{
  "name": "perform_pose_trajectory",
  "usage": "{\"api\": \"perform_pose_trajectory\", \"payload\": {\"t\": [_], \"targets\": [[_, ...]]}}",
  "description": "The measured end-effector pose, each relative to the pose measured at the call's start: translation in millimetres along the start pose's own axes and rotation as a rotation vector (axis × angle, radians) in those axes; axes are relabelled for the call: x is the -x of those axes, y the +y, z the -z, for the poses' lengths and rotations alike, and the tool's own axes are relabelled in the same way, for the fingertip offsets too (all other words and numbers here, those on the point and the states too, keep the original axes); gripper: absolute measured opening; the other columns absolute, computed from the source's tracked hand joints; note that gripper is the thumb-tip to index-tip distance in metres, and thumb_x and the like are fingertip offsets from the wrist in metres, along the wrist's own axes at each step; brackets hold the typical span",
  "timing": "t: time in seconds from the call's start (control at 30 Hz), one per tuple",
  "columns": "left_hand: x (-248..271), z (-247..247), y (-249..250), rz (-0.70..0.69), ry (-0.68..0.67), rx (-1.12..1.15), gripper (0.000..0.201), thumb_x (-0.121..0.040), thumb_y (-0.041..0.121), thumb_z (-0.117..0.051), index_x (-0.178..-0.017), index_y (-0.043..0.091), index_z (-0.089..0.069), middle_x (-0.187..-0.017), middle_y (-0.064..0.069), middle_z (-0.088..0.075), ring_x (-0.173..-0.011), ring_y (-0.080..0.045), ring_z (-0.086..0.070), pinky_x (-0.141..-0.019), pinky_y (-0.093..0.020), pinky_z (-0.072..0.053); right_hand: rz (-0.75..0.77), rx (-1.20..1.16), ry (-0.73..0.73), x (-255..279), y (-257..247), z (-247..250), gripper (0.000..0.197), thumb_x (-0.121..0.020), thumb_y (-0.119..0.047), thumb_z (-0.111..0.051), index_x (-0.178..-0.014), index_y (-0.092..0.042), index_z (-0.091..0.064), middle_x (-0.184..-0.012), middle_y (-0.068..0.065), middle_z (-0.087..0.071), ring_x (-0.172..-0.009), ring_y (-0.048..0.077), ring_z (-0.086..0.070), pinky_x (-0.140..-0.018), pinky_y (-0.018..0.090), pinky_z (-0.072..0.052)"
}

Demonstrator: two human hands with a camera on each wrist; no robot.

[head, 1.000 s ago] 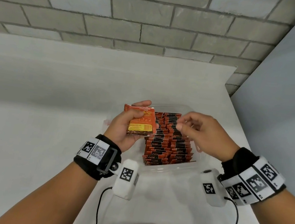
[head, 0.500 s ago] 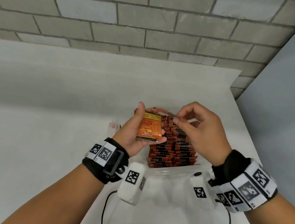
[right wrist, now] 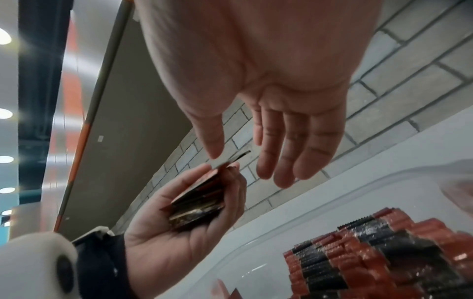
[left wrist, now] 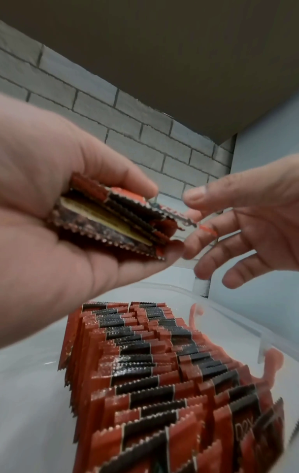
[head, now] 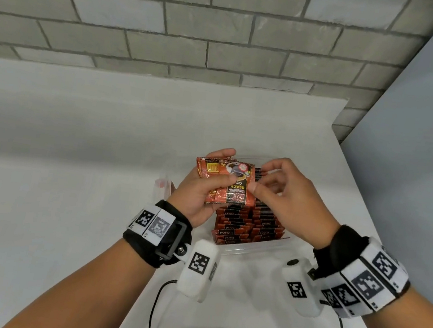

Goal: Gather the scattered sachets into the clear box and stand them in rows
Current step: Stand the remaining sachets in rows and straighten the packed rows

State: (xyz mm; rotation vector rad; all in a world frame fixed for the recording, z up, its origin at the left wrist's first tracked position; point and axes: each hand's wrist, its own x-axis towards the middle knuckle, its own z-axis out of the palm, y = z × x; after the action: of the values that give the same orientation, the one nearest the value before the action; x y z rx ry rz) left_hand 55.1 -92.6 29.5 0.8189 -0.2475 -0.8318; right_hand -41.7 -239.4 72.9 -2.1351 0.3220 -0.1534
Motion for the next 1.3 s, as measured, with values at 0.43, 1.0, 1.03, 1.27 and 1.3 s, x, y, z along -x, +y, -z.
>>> {"api": "perform_pose_trajectory", "payload": {"t": [0.43, 1.0, 1.03, 1.27, 1.3], "targets": [[2, 2, -4, 0.007, -0.069, -0.08, 0.057, -0.067, -0.014, -0.054, -0.117, 0.015, -0.058, -0.097, -0.012, -0.067, -0.087, -0.026, -0.066, -0.071, -0.036, -0.057, 0.104, -0.128, -0.008, -8, -7, -6, 0.033, -0.094, -0.003, -0.052, -0.117, -0.026, -0.06, -0.096, -0.002, -0.058, -0.075, 0.004, -0.06, -0.063, 0.013, -0.048], [2, 34, 9, -0.044, 0.157, 0.046, 0.04, -0.076, 0.012, -0.063, -0.115, 0.018, -0.061, -0.086, -0.012, -0.063, -0.075, -0.025, -0.064, -0.067, -0.038, -0.057, 0.033, 0.207, -0.286, 19, 42, 35, 0.03, -0.096, -0.008, -0.052, -0.098, -0.037, -0.059, -0.091, -0.02, -0.066, -0.077, -0.002, -0.063, -0.072, 0.009, -0.044], [2, 34, 9, -0.042, 0.16, 0.046, 0.04, -0.076, 0.012, -0.063, -0.115, 0.018, -0.061, -0.086, -0.011, -0.063, -0.074, -0.025, -0.064, -0.067, -0.038, -0.056, 0.038, 0.218, -0.3, 20, 42, 34, 0.031, -0.096, -0.007, -0.051, -0.097, -0.037, -0.058, -0.088, -0.025, -0.064, -0.076, -0.004, -0.061, -0.07, 0.007, -0.042], [1, 34, 8, -0.025, 0.179, 0.023, 0.039, -0.077, 0.013, -0.063, -0.116, 0.019, -0.061, -0.086, -0.011, -0.063, -0.075, -0.025, -0.064, -0.066, -0.038, -0.055, 0.05, 0.298, -0.38, 17, 42, 33, 0.032, -0.097, -0.008, -0.049, -0.101, -0.039, -0.058, -0.096, -0.013, -0.066, -0.079, 0.004, -0.061, -0.074, 0.018, -0.049], [1, 34, 8, -0.024, 0.18, 0.02, 0.039, -0.077, 0.013, -0.063, -0.116, 0.019, -0.06, -0.085, -0.011, -0.063, -0.074, -0.025, -0.064, -0.066, -0.038, -0.055, 0.038, 0.332, -0.4, 16, 44, 33, 0.031, -0.098, -0.01, -0.049, -0.102, -0.04, -0.057, -0.097, -0.012, -0.065, -0.08, 0.003, -0.061, -0.075, 0.02, -0.049]]}}
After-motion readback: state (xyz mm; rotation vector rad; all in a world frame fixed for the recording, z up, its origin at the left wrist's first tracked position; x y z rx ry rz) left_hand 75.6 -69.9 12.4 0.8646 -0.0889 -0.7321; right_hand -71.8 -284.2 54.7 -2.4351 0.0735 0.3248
